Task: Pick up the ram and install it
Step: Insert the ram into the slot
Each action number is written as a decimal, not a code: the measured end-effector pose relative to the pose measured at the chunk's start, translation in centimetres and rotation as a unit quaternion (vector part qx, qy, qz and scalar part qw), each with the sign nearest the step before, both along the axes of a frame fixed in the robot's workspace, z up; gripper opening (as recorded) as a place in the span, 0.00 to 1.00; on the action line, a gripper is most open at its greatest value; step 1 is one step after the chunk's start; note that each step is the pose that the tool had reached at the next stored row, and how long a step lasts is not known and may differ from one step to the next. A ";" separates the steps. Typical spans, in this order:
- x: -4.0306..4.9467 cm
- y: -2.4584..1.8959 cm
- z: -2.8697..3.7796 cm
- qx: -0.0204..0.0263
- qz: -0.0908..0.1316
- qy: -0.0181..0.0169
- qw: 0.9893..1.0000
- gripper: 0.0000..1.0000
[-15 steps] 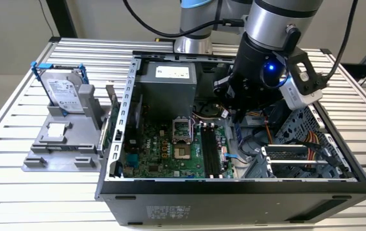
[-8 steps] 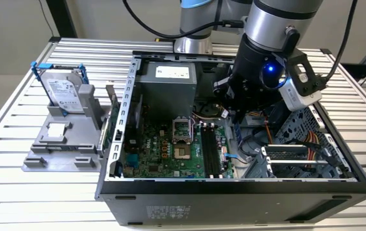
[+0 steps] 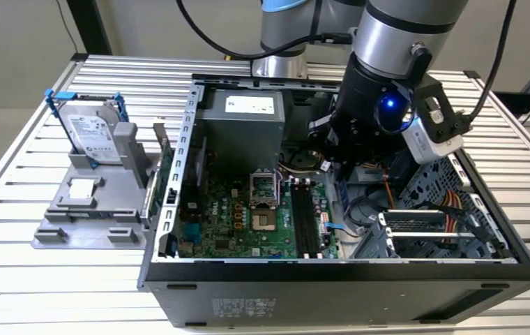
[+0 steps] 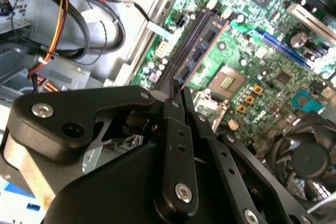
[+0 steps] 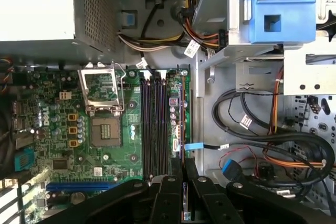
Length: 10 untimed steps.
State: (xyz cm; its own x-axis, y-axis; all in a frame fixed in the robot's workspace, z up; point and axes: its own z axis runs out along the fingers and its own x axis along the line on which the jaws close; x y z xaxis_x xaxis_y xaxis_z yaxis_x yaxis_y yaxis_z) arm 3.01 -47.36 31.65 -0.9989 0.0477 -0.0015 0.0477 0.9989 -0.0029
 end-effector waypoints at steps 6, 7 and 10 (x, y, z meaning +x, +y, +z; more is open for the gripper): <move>0.00 0.00 -0.91 0.000 0.000 0.000 1.000 0.00; 0.00 0.00 -0.95 0.000 0.000 0.000 1.000 0.00; 0.00 0.00 -1.17 0.000 0.000 0.000 1.000 0.00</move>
